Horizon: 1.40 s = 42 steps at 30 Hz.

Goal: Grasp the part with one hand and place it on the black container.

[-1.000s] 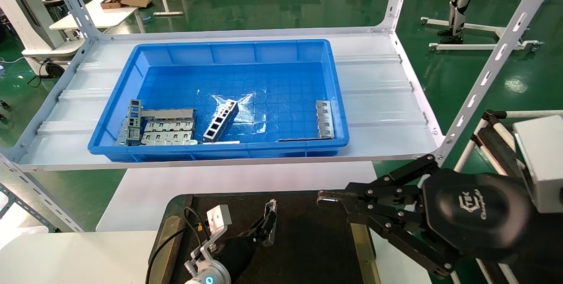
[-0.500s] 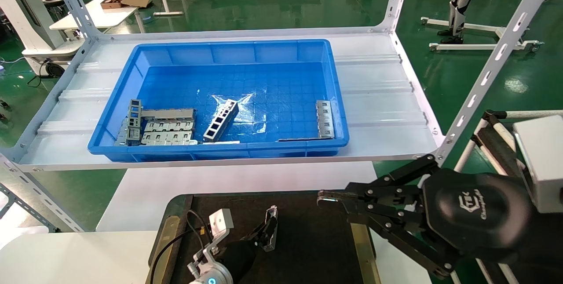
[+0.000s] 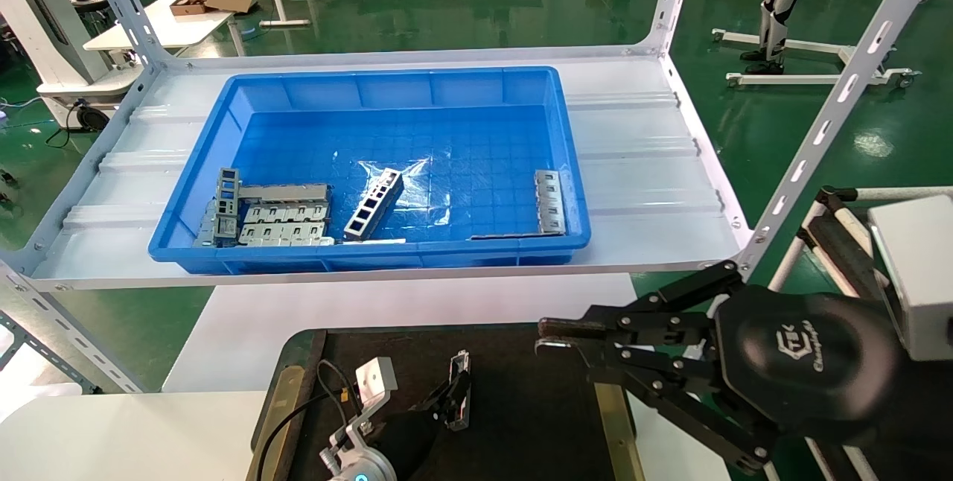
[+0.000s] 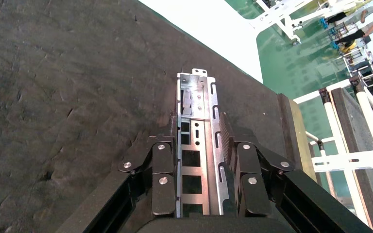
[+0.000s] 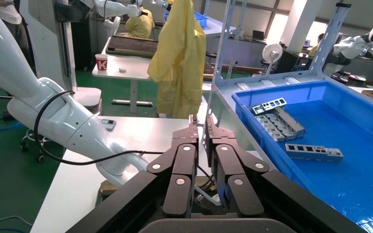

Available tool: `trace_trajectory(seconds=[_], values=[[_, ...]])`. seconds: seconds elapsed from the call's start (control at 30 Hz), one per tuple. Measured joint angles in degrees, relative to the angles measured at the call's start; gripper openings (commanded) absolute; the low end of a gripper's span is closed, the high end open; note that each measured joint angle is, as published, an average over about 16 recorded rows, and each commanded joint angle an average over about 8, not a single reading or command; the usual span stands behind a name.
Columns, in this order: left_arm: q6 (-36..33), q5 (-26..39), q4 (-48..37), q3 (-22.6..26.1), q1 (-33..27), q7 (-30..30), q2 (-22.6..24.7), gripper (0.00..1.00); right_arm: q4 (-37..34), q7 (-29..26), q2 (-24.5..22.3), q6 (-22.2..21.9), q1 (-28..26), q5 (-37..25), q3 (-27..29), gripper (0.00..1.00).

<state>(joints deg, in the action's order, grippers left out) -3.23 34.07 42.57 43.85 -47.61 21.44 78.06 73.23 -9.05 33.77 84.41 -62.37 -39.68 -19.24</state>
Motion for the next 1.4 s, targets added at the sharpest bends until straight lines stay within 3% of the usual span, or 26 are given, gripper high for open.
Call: trace_trajectory(seconds=[0.4,0.7,1.0,1.4], values=[[-1.8,-0.8,0.8,-0.2,0.7,-2.3,-0.6,1.00,0.0,0.0,0.0,0.0,0.0,0.0,0.0,1.00],[-8.4,0.0,2.2,-2.2,2.1,-6.3,-3.4,1.00,0.0,0.0,0.0,0.0,0.0,0.0,0.0,1.00],[-18.5,0.7,5.6,-3.3,3.4,-8.7,-9.4,1.00,0.0,0.0,0.0,0.0,0.0,0.0,0.0,1.00],[-30.1,1.2,12.8,-2.5,4.2,-7.7,-20.3,1.00,0.0,0.0,0.0,0.0,0.0,0.0,-0.1,1.00]])
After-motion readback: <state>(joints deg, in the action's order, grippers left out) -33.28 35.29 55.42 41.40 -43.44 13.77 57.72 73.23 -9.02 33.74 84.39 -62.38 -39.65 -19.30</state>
